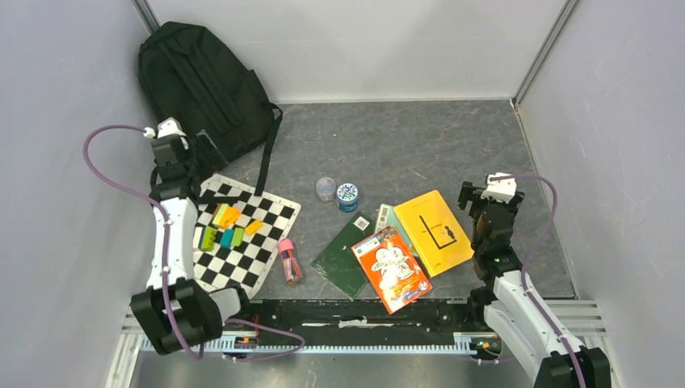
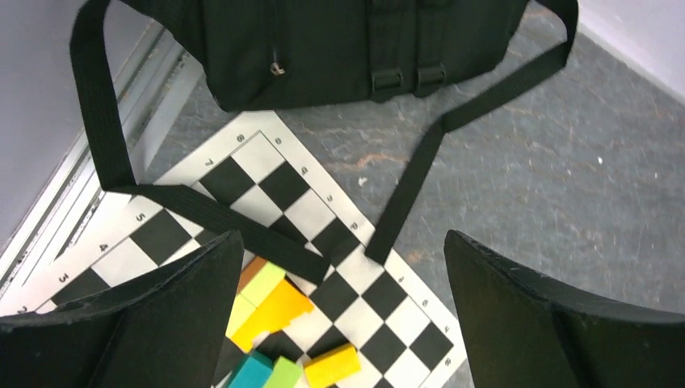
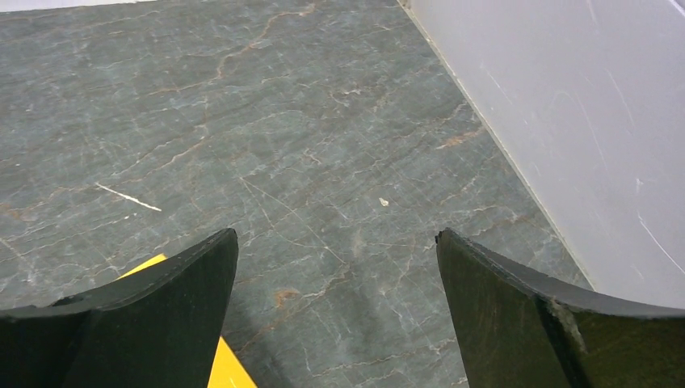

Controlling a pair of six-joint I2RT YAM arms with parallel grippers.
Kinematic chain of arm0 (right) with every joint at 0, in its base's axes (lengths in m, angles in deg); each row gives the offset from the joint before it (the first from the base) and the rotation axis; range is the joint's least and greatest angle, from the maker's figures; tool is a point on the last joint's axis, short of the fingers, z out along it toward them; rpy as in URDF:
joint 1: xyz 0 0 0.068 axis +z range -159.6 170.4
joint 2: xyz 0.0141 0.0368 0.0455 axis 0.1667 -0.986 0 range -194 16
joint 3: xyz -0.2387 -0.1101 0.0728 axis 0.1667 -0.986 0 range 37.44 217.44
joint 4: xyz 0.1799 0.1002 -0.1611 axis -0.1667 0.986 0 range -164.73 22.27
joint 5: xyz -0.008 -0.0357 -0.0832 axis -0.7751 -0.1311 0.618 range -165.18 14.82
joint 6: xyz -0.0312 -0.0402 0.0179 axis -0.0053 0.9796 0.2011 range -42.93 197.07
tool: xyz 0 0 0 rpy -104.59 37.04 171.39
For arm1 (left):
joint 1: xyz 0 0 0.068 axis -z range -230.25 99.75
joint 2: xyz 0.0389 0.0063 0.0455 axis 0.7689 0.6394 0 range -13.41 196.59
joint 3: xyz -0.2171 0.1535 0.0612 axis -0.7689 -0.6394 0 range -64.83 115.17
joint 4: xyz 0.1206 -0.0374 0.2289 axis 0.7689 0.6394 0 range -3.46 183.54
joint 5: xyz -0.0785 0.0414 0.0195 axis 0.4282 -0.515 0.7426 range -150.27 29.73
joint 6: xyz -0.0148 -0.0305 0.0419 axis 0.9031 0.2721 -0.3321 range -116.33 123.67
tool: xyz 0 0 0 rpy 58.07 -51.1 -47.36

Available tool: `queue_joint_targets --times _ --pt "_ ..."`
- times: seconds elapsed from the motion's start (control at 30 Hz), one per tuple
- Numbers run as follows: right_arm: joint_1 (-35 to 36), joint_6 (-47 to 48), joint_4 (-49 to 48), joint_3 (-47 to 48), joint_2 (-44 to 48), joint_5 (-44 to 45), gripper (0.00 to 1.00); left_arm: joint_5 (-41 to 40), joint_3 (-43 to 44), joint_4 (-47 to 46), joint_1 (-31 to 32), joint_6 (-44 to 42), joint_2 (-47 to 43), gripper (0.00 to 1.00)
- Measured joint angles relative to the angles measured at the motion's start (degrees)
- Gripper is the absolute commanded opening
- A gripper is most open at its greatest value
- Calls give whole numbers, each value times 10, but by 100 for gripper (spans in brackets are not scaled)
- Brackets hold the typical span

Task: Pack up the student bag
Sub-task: Pick up the student bag at the corner of the board.

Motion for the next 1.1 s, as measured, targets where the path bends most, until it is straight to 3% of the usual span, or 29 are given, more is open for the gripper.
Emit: queue_joint_targets --times 0.17,0.47,0.77,1.1 --pt "0 -2 -5 0 -8 -29 98 -10 49 -19 -30 2 72 100" --pt "0 -16 -4 1 -22 -76 98 -75 82 -152 -35 -18 193 100" --pt "0 -24 -8 7 -38 -112 98 -59 158 -200 -46 -18 322 100" --pt "0 -26 -9 15 -63 -136 98 -101 221 -224 -58 -38 422 100"
